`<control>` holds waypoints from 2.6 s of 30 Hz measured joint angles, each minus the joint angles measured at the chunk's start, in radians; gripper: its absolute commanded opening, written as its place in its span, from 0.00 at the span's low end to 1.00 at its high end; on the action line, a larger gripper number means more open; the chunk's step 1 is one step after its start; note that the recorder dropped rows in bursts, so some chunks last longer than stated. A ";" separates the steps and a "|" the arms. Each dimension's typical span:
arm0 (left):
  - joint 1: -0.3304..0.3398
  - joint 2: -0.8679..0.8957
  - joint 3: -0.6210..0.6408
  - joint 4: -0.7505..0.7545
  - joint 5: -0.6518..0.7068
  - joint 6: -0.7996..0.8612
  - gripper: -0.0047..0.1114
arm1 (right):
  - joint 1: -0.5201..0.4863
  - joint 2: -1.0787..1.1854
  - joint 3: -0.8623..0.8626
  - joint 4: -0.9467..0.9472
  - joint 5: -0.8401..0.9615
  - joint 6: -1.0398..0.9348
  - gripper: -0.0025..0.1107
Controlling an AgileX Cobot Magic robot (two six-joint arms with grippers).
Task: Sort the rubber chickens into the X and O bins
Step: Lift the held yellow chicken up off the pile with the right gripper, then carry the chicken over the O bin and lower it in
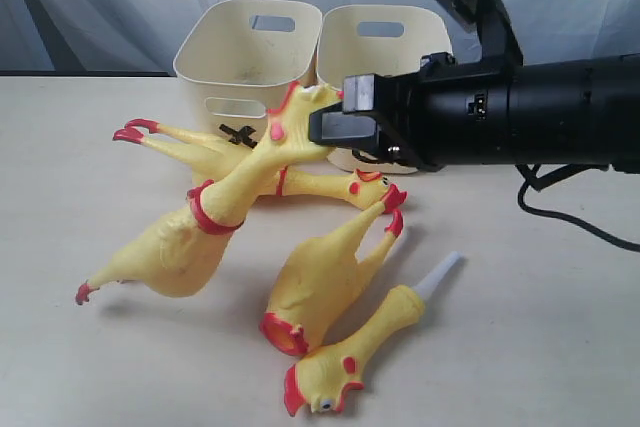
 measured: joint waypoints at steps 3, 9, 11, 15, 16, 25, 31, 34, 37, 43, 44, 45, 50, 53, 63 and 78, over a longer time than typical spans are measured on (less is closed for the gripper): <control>0.000 0.000 0.000 0.000 0.000 0.000 0.04 | 0.000 -0.029 0.000 -0.011 0.005 0.004 0.01; 0.000 0.000 0.000 0.000 0.000 0.000 0.04 | 0.000 -0.048 0.000 -0.075 0.025 0.017 0.01; 0.000 0.000 0.000 0.000 0.000 0.000 0.04 | 0.000 -0.048 0.000 -0.102 0.033 0.021 0.01; 0.000 0.000 0.000 0.000 0.000 0.000 0.04 | 0.000 -0.048 0.000 -0.130 0.053 0.000 0.01; 0.000 0.000 0.000 0.000 0.000 0.000 0.04 | 0.000 -0.048 0.000 -0.132 0.061 -0.011 0.01; 0.000 0.000 0.000 0.000 0.000 0.000 0.04 | 0.000 -0.088 0.000 -0.138 0.085 -0.130 0.01; 0.000 0.000 0.000 0.000 0.000 0.000 0.04 | 0.000 -0.137 -0.002 -0.138 0.085 -0.210 0.01; 0.000 0.000 0.000 0.000 0.000 0.000 0.04 | 0.000 -0.157 -0.019 -0.124 0.085 -0.220 0.01; 0.000 0.000 0.000 0.000 0.000 0.000 0.04 | 0.000 -0.168 -0.045 -0.078 0.085 -0.223 0.01; 0.000 0.000 0.000 0.000 0.000 0.000 0.04 | 0.000 -0.182 -0.091 -0.031 0.081 -0.223 0.01; 0.000 0.000 0.000 0.000 0.000 0.000 0.04 | 0.000 -0.186 -0.096 -0.026 0.070 -0.223 0.01; 0.000 0.000 0.000 0.000 0.000 0.000 0.04 | 0.000 -0.189 -0.101 -0.026 0.056 -0.223 0.01; 0.000 0.000 0.000 0.000 0.000 0.000 0.04 | 0.000 -0.216 -0.114 -0.017 -0.066 -0.223 0.01; 0.000 0.000 0.000 0.000 0.000 0.000 0.04 | 0.000 -0.229 -0.117 -0.012 -0.159 -0.223 0.01; 0.000 0.000 0.000 0.000 0.000 0.000 0.04 | 0.000 -0.240 -0.186 0.007 -0.501 -0.227 0.01; 0.000 0.000 0.000 0.000 0.000 0.000 0.04 | 0.004 -0.140 -0.192 -0.071 -0.807 -0.231 0.01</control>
